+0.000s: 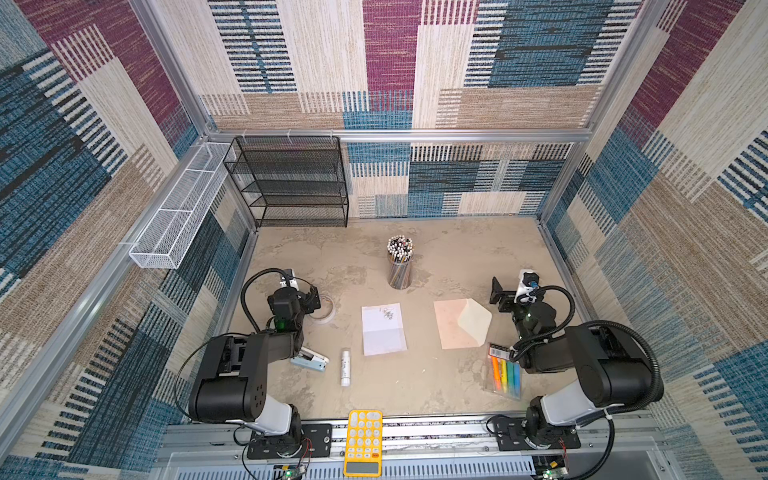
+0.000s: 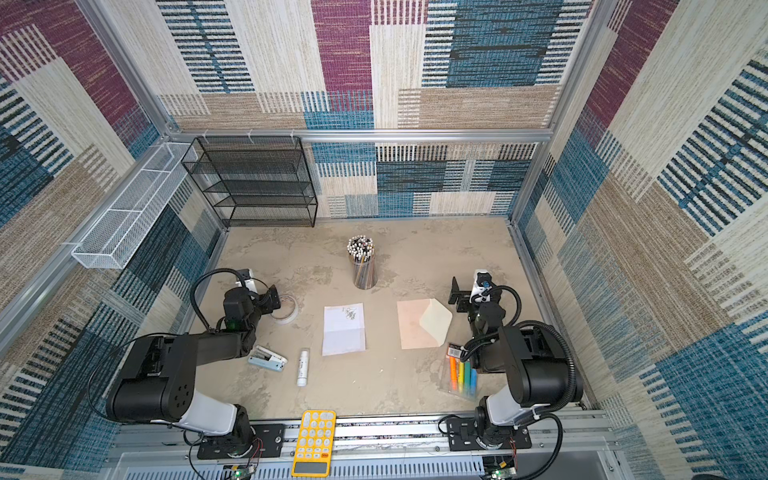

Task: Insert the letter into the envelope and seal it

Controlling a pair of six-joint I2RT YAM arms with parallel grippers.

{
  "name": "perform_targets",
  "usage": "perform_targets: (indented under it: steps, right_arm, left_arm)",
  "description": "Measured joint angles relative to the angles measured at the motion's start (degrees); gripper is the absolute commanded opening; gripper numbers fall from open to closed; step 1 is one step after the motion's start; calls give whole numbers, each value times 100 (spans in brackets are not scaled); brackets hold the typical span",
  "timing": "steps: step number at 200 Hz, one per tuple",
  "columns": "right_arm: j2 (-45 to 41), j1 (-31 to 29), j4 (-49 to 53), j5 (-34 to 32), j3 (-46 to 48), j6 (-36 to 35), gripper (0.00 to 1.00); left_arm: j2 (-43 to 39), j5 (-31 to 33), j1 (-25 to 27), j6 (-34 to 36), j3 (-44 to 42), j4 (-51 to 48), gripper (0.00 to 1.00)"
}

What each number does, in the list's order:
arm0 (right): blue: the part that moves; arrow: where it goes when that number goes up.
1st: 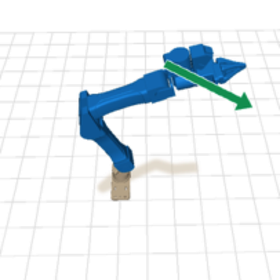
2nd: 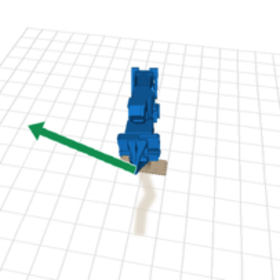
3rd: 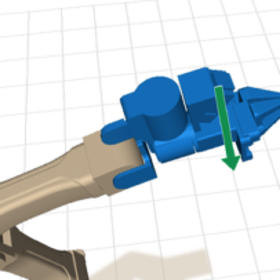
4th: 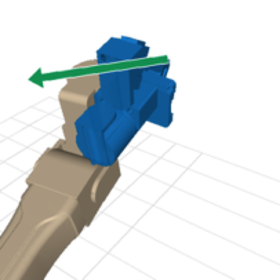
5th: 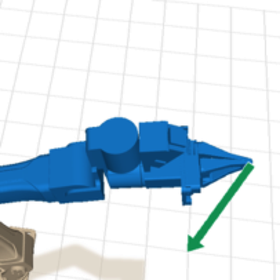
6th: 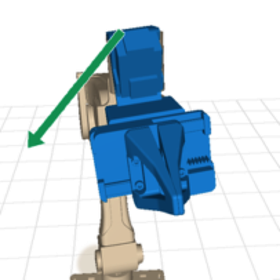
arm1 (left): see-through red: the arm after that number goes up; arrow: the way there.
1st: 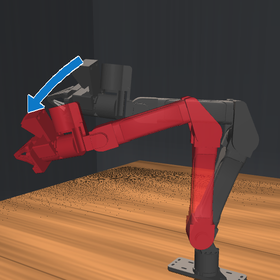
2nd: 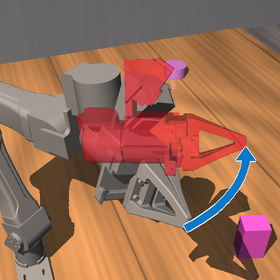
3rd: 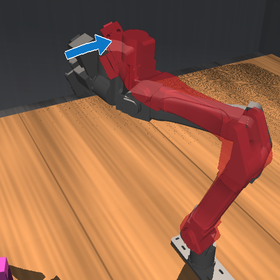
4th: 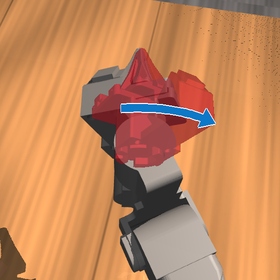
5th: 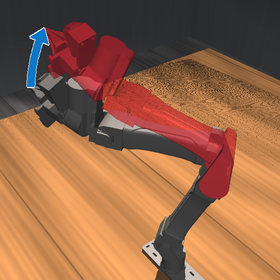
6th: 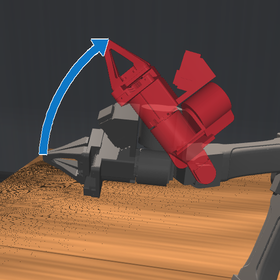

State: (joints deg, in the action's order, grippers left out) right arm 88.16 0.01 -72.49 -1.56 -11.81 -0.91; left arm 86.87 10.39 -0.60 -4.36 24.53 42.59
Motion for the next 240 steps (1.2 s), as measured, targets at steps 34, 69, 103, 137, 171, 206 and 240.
perform_targets:
  steps: [34, 69, 103, 137, 171, 206, 240]
  right_arm:
    - [-2, 0, 0, 7, 0, 0, 100]
    - [-39, 0, 46, 61, -15, 0, 100]
    - [-608, 0, 1128, 151, -737, -4, 100]
    - [-1609, 0, 2415, 155, -1163, 166, 99]
    - [-2446, -140, 4308, 96, -1985, 1126, 94]
    - [-2889, -752, 6334, 120, -2695, 2404, 89]
    - [-3176, -1755, 7667, 249, -2785, 3976, 86]
  left_arm:
    - [0, 0, 0, 0, 0, 2, 99]
    - [-28, -28, -2, 26, 74, -140, 99]
    - [-544, -214, 0, 133, 682, -1062, 92]
    - [-1733, -326, 2, 122, 876, -2378, 85]
    - [-2638, -546, 4, -98, 1775, -4223, 74]
    - [-3058, -1019, 11, -535, 2747, -6102, 70]
    - [-3320, -1956, 37, -1182, 3211, -7377, 66]
